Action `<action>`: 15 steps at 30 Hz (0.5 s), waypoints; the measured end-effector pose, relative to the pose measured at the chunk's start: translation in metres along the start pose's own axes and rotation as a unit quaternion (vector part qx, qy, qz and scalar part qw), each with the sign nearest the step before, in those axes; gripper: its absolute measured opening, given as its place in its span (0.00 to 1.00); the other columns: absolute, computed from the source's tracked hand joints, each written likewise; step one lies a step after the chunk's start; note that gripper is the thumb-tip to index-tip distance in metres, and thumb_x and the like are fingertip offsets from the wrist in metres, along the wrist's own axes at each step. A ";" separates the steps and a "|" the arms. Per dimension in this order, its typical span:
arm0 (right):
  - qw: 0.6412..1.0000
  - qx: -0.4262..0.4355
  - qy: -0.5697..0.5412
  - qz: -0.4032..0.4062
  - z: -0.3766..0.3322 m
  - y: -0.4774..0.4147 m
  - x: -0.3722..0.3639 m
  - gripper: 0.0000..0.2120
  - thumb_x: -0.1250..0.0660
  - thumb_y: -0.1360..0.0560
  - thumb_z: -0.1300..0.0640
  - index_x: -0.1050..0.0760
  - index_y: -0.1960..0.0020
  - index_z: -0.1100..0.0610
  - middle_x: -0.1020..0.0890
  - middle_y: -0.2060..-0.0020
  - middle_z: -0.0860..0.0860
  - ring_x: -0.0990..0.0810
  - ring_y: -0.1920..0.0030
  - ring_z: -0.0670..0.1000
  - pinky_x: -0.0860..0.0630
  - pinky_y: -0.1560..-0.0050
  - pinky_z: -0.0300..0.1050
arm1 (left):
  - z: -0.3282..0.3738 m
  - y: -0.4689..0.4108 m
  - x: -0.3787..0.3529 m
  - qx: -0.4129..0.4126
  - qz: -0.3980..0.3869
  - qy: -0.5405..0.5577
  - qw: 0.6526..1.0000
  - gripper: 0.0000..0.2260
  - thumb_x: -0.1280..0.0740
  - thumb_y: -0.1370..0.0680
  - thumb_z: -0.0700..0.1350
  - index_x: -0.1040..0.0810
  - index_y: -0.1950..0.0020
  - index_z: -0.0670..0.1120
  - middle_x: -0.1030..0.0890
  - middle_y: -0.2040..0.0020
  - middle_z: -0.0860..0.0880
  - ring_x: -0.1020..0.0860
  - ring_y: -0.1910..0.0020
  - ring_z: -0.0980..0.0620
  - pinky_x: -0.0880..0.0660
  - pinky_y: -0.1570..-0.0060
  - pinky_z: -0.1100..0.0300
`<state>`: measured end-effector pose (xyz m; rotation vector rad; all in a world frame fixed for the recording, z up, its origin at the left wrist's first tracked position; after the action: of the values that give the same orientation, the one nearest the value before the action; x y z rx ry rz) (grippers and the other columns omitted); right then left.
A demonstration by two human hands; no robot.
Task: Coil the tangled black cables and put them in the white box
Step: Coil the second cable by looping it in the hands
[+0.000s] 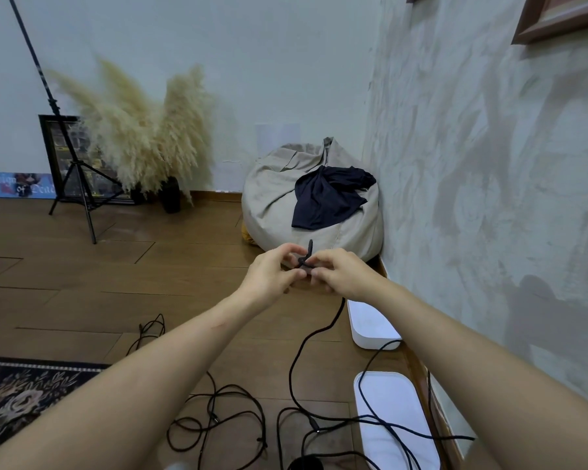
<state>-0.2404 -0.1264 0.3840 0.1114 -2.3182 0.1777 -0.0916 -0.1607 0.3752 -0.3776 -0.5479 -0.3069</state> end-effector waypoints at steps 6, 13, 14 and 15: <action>0.999 0.028 0.037 0.000 -0.007 -0.001 0.004 0.14 0.41 0.15 0.58 0.21 0.35 0.51 0.17 0.62 0.45 0.22 0.58 0.44 0.30 0.59 0.37 | 0.002 0.000 0.004 -0.020 0.019 -0.071 0.997 0.14 0.27 0.22 0.51 0.27 0.39 0.59 0.17 0.57 0.55 0.19 0.67 0.57 0.22 0.64 0.61; 0.999 0.023 0.029 0.010 -0.001 -0.002 0.010 0.13 0.43 0.15 0.59 0.21 0.38 0.52 0.19 0.63 0.46 0.25 0.62 0.44 0.30 0.57 0.39 | -0.003 -0.006 0.014 -0.058 0.020 -0.121 0.991 0.11 0.30 0.20 0.52 0.19 0.37 0.59 0.22 0.46 0.57 0.25 0.57 0.60 0.28 0.58 0.61; 0.999 0.024 0.025 0.008 -0.001 -0.002 0.010 0.13 0.43 0.15 0.59 0.21 0.38 0.52 0.19 0.63 0.46 0.25 0.62 0.43 0.30 0.58 0.38 | -0.005 -0.006 0.014 -0.062 0.020 -0.141 0.988 0.11 0.29 0.21 0.52 0.19 0.38 0.60 0.24 0.45 0.56 0.26 0.54 0.59 0.28 0.55 0.59; 0.999 0.026 0.018 0.005 -0.001 -0.001 0.010 0.13 0.42 0.15 0.60 0.21 0.38 0.53 0.19 0.63 0.46 0.26 0.63 0.42 0.30 0.58 0.37 | -0.005 -0.006 0.013 -0.067 0.024 -0.153 0.986 0.12 0.27 0.22 0.52 0.18 0.39 0.60 0.25 0.44 0.56 0.26 0.50 0.58 0.27 0.53 0.57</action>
<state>-0.2463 -0.1278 0.3918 0.1214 -2.2788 0.2433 -0.0811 -0.1710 0.3800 -0.5732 -0.8198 -0.2401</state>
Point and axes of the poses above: each hand's wrist, its own y-axis away from the middle knuckle, its own x-axis out of the back of the hand, z = x × y, the point moved 7 cm from there along -y, towards the middle knuckle
